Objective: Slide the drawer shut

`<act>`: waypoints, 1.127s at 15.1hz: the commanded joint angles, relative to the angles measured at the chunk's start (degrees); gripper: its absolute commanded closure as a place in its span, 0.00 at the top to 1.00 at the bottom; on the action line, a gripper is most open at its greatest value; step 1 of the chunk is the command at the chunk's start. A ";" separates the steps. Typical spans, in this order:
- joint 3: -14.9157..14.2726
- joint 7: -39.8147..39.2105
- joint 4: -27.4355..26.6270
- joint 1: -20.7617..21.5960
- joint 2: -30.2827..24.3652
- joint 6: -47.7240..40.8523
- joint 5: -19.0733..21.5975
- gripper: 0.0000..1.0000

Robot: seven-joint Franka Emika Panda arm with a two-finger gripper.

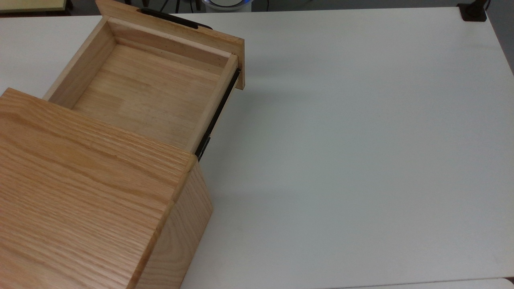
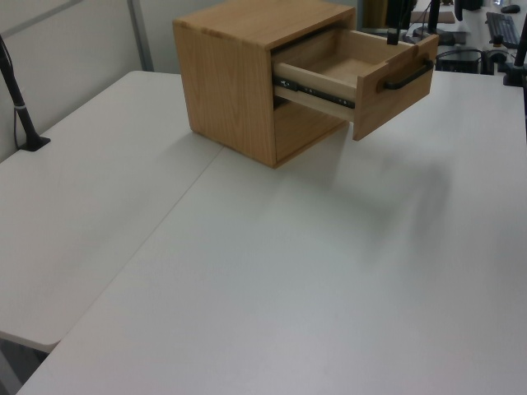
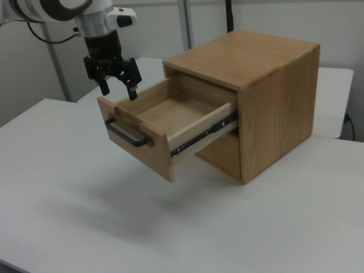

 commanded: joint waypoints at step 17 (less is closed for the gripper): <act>-0.20 -9.31 -4.40 0.21 -6.32 -10.44 -2.15 1.00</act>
